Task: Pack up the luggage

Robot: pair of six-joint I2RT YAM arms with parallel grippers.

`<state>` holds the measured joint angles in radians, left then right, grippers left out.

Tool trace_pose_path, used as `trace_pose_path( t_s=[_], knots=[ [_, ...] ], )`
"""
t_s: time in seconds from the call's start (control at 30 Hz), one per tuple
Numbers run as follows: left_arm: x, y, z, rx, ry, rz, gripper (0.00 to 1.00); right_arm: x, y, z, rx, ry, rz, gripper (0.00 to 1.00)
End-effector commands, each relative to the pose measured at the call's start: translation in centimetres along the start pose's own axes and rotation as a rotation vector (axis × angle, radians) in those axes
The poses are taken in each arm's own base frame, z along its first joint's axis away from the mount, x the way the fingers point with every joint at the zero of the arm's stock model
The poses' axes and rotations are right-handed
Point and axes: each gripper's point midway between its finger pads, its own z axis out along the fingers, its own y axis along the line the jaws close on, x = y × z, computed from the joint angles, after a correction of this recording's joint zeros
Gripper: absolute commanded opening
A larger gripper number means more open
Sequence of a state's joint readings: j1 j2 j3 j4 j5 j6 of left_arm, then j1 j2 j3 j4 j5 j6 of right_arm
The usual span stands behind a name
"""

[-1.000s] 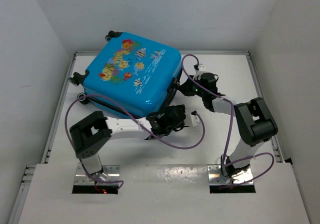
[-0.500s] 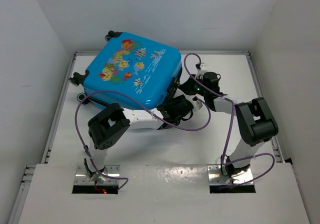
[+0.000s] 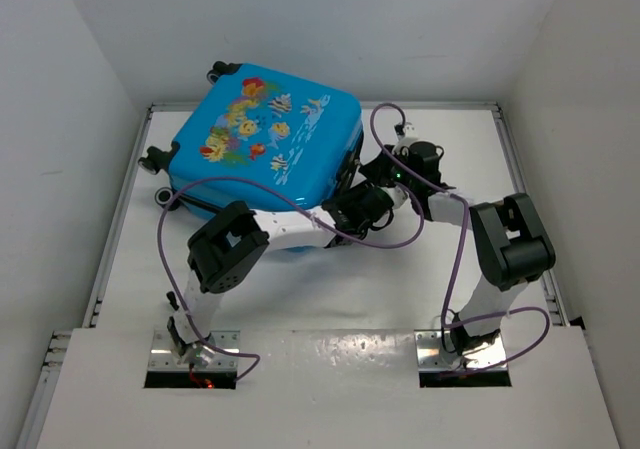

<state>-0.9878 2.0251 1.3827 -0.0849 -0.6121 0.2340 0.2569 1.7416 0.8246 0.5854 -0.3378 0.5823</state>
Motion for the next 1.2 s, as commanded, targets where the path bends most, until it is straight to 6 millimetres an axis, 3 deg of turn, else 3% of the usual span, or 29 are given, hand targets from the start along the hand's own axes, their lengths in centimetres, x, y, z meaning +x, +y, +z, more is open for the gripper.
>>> trace_pose_path(
  t_s=[0.0,0.3,0.43,0.5,0.57,0.6,0.67,0.7,0.73,0.87,1.0,1.07,1.1,1.17],
  knots=[
    [12.0,-2.9,3.3,0.076,0.363,0.076,0.55,-3.1,-1.0,0.3,0.039,-0.091,-0.035,0.0],
    [16.5,-4.8,1.8,0.161,0.496,0.124,0.43,-3.4,-1.3,0.2,0.054,-0.1,-0.044,0.0],
    [18.0,-5.1,1.0,0.18,0.542,0.13,0.27,-3.3,-1.3,0.2,0.056,-0.1,-0.049,0.0],
    [18.5,-5.4,0.5,0.205,0.549,0.13,0.13,-3.2,-1.4,0.1,0.058,-0.098,-0.052,0.0],
    [19.0,-5.3,-0.4,0.234,0.551,0.151,0.05,-3.4,-1.4,0.1,0.059,-0.101,-0.056,0.0],
    [20.5,-5.8,-1.4,0.274,0.575,0.169,0.04,-3.5,-1.3,0.1,0.057,-0.102,-0.058,0.0],
    [20.7,-5.0,-2.8,0.29,0.558,0.186,0.01,-3.4,-1.3,0.1,0.057,-0.098,-0.06,0.0],
    [22.4,-5.1,-3.9,0.312,0.577,0.218,0.0,-3.3,-1.2,0.1,0.051,-0.094,-0.062,0.0],
    [21.9,-4.5,-4.6,0.317,0.548,0.21,0.0,-3.3,-1.1,0.1,0.046,-0.092,-0.065,0.0],
    [24.3,-3.6,-7.7,0.36,0.549,0.271,0.0,-2.6,-0.9,-0.3,0.037,-0.076,-0.059,0.0],
    [26.4,-2.1,-9.6,0.363,0.56,0.317,0.0,-1.7,-0.9,-0.7,0.03,-0.053,-0.052,0.0],
    [26.5,-1.5,-9.7,0.367,0.536,0.306,0.0,-1.6,-0.4,-0.9,0.016,-0.051,-0.052,0.0],
    [26.8,-1.3,-10.0,0.37,0.521,0.324,0.09,-1.0,-0.2,-1.1,0.006,-0.037,-0.05,0.0],
    [25.1,-0.7,-9.9,0.336,0.457,0.304,0.31,-0.2,0.4,-1.4,-0.01,-0.021,-0.056,0.0]
  ],
)
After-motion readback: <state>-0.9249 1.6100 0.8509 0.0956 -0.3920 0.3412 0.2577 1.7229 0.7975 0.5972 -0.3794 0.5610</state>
